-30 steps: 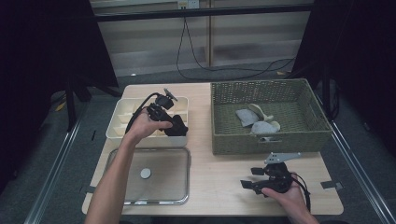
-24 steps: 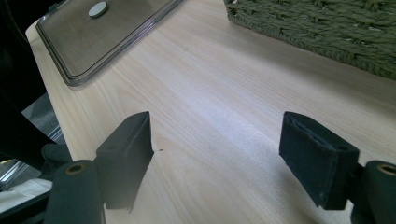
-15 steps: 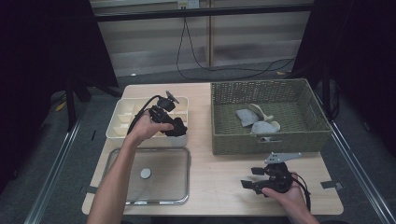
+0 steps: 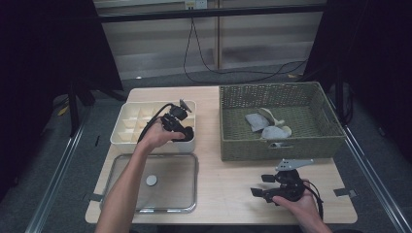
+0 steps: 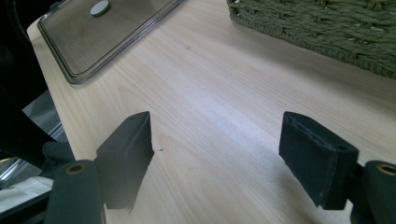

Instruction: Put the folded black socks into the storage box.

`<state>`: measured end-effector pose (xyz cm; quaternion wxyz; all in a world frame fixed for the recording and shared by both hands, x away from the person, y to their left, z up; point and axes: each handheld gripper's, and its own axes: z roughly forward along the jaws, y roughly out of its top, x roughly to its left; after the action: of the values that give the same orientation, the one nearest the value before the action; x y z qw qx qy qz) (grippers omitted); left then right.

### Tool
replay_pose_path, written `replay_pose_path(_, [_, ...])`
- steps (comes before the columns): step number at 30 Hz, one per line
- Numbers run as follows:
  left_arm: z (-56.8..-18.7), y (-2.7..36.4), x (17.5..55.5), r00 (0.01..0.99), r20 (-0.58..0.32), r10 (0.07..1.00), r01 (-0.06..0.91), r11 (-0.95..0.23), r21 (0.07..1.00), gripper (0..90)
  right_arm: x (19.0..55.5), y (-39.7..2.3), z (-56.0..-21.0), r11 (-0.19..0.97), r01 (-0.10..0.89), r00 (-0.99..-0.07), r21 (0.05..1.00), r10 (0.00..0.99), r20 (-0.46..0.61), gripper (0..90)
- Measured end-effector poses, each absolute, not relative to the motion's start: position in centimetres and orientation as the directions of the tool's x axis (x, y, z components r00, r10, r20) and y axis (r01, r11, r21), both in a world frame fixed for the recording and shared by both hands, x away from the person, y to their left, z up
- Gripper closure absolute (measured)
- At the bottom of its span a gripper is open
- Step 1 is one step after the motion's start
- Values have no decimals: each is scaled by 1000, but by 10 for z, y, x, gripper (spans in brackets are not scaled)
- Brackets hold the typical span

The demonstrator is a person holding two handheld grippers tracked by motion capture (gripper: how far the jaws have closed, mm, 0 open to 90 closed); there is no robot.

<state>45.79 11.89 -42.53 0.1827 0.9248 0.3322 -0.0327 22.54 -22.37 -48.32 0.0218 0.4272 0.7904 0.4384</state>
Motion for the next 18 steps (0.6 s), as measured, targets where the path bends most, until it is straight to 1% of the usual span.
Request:
replay_pose_path(5, [-430,117,461,769,-195,609,638,-707,304,654,226,-223,-483,249,657,-633,711,695,342,258])
replay_pose_path(9, [-432,112,463,772,-181,609,634,-723,276,656,226,-222,-484,253,654,-636,713,695,337,257])
replay_pose_path(11, [-434,112,465,773,-190,605,634,-728,262,656,226,-222,-483,256,652,-638,713,693,335,257])
replay_pose_path(13, [-438,112,466,762,-207,614,647,-713,271,656,226,-222,-483,256,653,-638,713,693,335,256])
replay_pose_path(18, [-442,108,467,771,-195,606,637,-728,253,659,225,-223,-483,251,656,-634,712,695,339,256])
